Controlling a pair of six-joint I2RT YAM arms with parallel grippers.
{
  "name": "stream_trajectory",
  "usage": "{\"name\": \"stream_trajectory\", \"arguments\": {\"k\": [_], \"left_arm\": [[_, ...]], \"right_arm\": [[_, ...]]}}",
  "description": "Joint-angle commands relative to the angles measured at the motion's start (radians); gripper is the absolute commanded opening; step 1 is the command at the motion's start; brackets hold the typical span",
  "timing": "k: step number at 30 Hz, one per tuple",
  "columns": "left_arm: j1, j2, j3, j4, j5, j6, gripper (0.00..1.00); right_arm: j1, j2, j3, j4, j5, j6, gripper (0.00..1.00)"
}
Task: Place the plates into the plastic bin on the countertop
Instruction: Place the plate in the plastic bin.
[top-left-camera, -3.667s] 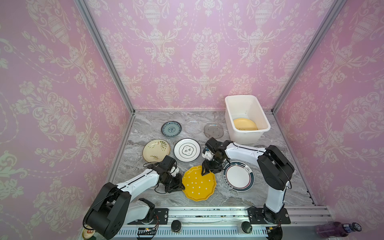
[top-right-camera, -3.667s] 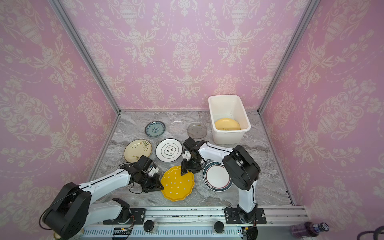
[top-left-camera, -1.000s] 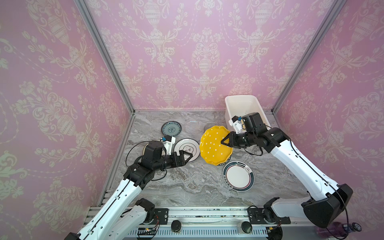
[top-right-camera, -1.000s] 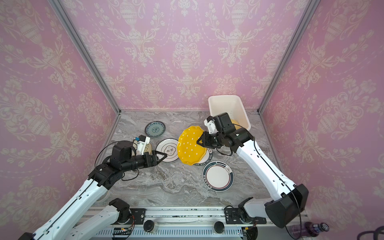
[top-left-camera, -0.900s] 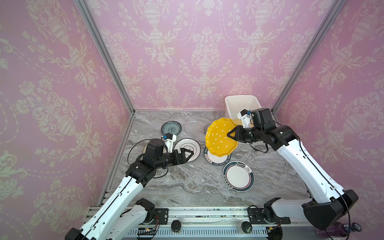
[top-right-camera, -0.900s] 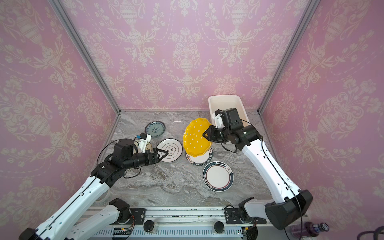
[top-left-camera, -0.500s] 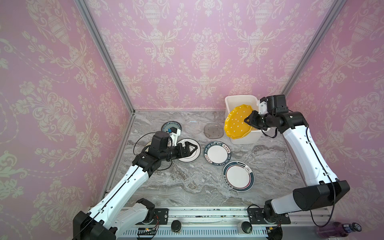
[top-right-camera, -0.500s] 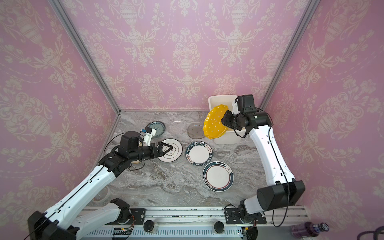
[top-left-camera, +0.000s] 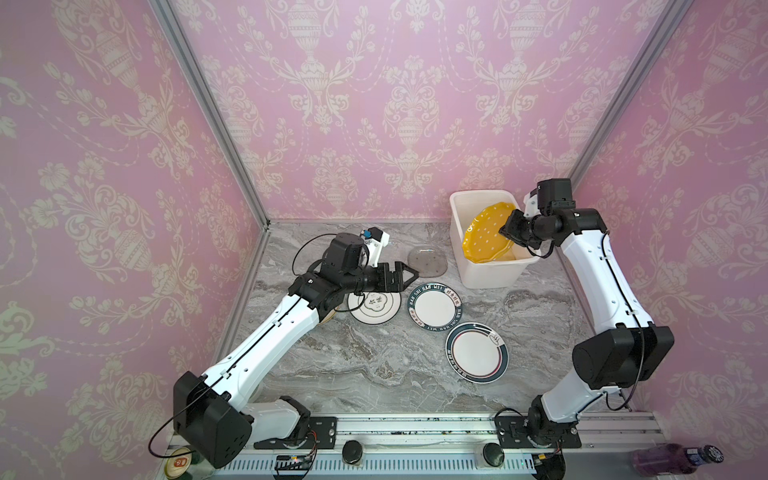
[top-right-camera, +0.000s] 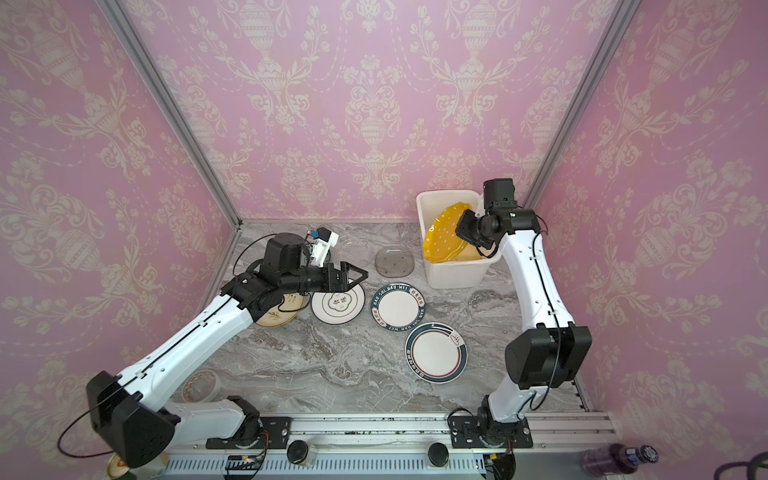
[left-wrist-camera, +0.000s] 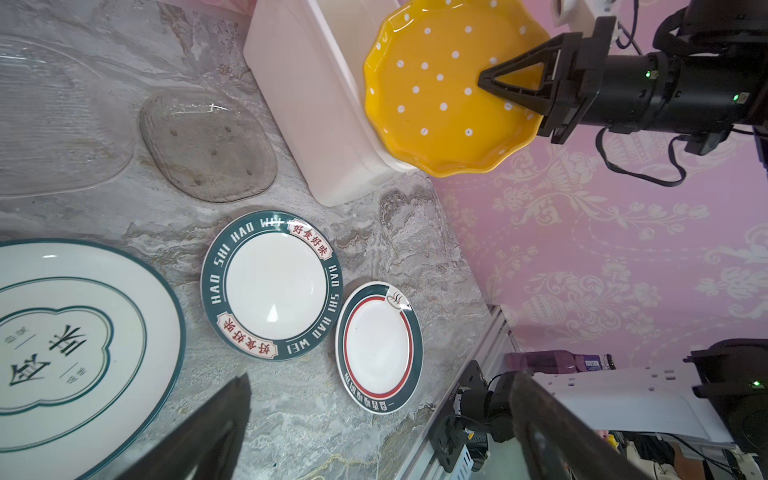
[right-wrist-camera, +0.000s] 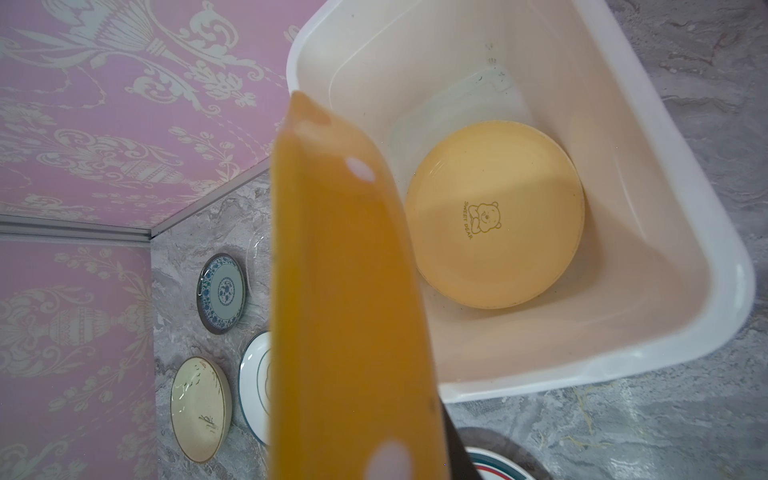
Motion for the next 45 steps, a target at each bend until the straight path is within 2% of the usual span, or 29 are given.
{"name": "stream_trajectory", "arguments": {"k": [1,12,23,32,39,45], "left_arm": [[-0.022,0.048,0.060,0.008,-0.006,0.023,0.99],[-0.029,0.166,0.162,-0.038,-0.013,0.034,0.99],[-0.030,0.222,0.138,-0.035,-0.008,0.007,0.99],[-0.030,0.249,0.134,-0.011,0.009,-0.027,0.99],[-0.031,0.255,0.131,-0.014,0.016,-0.031,1.00],[-0.030,0.258,0.129,-0.013,0.021,-0.040,0.99]], "right_arm": [[-0.026,0.023,0.067,0.104,-0.010,0.036,0.03],[-0.040,0.145,0.099,0.130,0.038,-0.037,0.02],[-0.040,0.207,0.035,0.139,0.054,-0.156,0.04],[-0.037,0.241,-0.047,0.184,0.040,-0.171,0.05],[-0.032,0.273,-0.070,0.204,0.044,-0.177,0.08],[-0.028,0.297,-0.081,0.194,0.067,-0.186,0.16]]}}
